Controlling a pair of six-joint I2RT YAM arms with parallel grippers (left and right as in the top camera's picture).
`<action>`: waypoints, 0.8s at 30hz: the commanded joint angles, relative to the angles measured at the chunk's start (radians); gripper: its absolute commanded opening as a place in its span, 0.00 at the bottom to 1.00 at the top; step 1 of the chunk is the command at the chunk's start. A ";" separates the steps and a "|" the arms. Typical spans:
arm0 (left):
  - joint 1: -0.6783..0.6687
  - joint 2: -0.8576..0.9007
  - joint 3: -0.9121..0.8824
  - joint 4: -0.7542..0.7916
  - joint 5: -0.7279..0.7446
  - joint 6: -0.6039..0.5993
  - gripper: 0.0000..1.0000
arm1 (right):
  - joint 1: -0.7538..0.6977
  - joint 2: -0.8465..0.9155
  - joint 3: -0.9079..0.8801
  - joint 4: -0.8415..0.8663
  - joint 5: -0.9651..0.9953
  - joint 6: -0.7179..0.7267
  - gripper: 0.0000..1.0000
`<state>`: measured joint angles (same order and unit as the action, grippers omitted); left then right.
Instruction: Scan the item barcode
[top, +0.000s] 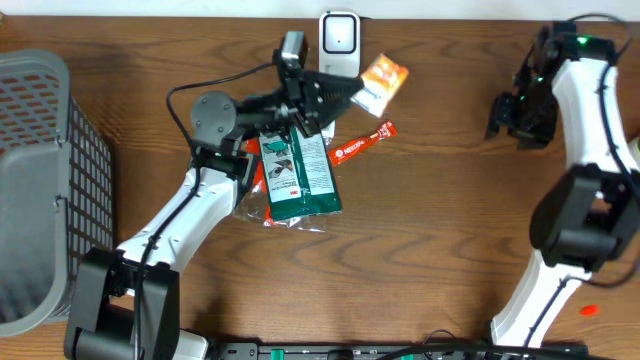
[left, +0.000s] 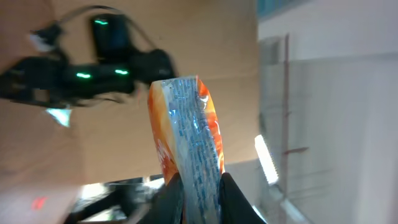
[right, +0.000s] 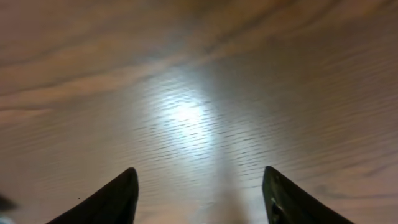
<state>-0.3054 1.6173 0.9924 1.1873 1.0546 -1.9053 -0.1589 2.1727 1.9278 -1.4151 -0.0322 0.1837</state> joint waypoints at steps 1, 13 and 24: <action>0.001 -0.024 0.012 0.026 -0.080 -0.183 0.07 | 0.005 0.074 -0.008 -0.009 0.084 0.014 0.58; -0.053 -0.093 0.012 -0.281 -0.084 -0.183 0.07 | 0.005 0.299 -0.007 0.055 0.121 0.080 0.59; -0.072 -0.183 0.013 -0.332 -0.324 -0.183 0.08 | 0.005 0.463 -0.008 0.055 0.133 0.085 0.57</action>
<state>-0.3779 1.4693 0.9928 0.8482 0.8333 -2.0235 -0.1589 2.4527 1.9846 -1.4235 0.0479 0.2276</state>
